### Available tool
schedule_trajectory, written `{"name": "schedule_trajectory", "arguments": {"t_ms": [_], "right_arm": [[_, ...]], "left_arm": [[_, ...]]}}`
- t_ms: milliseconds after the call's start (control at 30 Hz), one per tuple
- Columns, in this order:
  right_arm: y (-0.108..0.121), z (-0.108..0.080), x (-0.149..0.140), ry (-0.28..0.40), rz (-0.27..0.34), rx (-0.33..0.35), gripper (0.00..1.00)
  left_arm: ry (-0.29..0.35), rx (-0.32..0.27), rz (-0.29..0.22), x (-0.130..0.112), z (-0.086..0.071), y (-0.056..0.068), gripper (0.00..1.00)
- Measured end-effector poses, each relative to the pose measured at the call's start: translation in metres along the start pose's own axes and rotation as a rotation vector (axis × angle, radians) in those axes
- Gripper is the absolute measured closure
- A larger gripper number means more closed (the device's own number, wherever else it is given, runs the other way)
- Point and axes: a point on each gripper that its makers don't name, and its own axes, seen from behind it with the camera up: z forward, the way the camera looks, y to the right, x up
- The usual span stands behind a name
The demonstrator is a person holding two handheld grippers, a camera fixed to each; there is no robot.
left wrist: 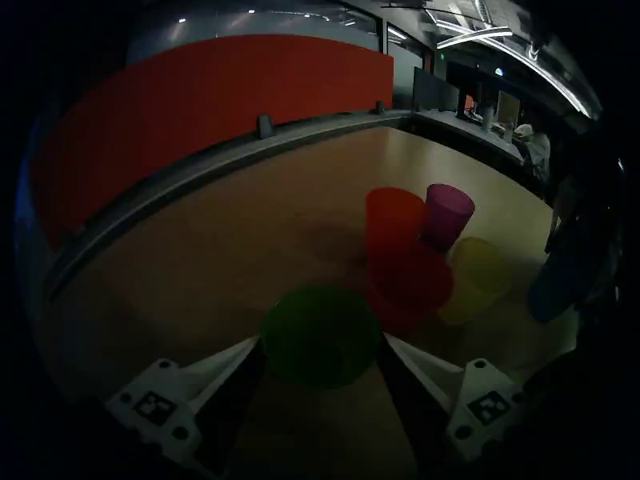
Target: Pour water
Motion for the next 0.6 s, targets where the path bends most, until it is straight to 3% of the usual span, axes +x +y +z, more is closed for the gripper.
{"name": "schedule_trajectory", "arguments": {"t_ms": [300, 600], "right_arm": [[0.001, -0.004, 0.002, 0.011, 0.009, -0.009, 0.07], [-0.001, -0.012, 0.013, 0.041, 0.014, -0.024, 0.07]], "left_arm": [[0.018, -0.009, 0.009, 0.004, -0.002, 0.007, 0.12], [0.078, -0.010, 0.012, 0.020, -0.024, 0.014, 0.13]]}}
